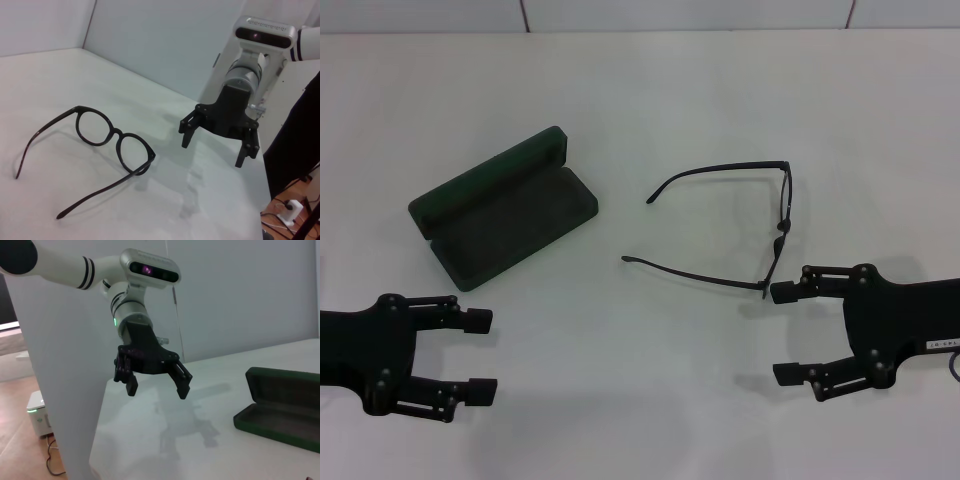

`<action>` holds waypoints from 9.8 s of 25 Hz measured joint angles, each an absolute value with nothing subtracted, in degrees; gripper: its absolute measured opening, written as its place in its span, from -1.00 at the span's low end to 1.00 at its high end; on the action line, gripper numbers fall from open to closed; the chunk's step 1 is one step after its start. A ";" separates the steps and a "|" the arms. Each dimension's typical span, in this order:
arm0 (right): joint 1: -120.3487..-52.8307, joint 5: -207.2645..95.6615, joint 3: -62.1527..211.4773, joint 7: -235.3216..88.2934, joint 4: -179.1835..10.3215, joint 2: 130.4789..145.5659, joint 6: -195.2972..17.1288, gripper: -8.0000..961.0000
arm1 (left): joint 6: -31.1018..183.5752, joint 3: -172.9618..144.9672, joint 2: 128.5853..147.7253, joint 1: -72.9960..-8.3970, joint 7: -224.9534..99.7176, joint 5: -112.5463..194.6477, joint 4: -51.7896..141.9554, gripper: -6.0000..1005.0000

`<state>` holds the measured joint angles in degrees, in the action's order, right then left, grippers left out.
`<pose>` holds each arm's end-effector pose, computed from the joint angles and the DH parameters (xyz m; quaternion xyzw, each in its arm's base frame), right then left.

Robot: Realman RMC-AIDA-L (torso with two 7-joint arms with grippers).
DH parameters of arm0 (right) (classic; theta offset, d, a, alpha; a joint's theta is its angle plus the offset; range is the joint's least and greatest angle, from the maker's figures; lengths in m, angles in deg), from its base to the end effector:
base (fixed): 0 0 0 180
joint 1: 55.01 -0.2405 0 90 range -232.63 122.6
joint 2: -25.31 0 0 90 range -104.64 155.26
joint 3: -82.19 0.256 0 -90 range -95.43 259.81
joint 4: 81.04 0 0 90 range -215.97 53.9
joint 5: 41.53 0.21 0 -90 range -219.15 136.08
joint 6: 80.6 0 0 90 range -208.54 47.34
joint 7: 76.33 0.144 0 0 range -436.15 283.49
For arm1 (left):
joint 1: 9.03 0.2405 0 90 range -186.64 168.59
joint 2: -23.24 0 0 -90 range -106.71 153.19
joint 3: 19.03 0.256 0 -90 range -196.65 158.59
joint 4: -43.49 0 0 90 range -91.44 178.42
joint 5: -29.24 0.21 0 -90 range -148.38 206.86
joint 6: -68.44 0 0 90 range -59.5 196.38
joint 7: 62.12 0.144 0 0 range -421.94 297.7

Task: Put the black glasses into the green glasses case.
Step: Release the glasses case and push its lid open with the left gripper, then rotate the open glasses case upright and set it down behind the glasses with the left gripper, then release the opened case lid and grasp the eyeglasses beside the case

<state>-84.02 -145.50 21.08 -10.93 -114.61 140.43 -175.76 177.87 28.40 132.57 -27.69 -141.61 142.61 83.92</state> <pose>0.2504 0.2959 -0.0213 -0.9726 0.0637 0.2233 0.0076 -0.3131 0.2446 0.0577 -0.9534 -0.2234 -0.2030 0.0044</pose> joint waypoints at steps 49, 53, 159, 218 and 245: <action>-84.71 -145.42 20.67 -10.85 -115.78 140.62 -176.43 0.84 | 161.74 33.43 136.07 -56.45 -182.91 182.39 104.09 0.75; -84.79 -145.48 20.63 -10.85 -115.42 140.62 -176.55 0.84 | 159.65 36.86 136.82 -57.55 -183.29 183.97 101.78 0.75; -82.78 -145.51 20.58 -10.85 -115.14 140.71 -176.84 0.84 | 157.16 45.90 139.21 -60.60 -160.17 180.01 101.15 -0.55; -82.70 -144.98 20.41 -9.32 -115.67 140.12 -177.82 0.84 | 157.67 42.27 143.14 -47.19 -171.45 173.14 117.70 0.15; -98.11 -159.62 25.11 49.98 -127.02 129.49 -177.94 0.83 | 162.86 27.17 140.12 -26.56 -136.94 128.15 83.61 0.74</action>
<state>-98.11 -159.62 25.11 49.98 -127.02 129.49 -177.94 162.86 27.17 140.12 -26.56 -136.94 128.15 83.61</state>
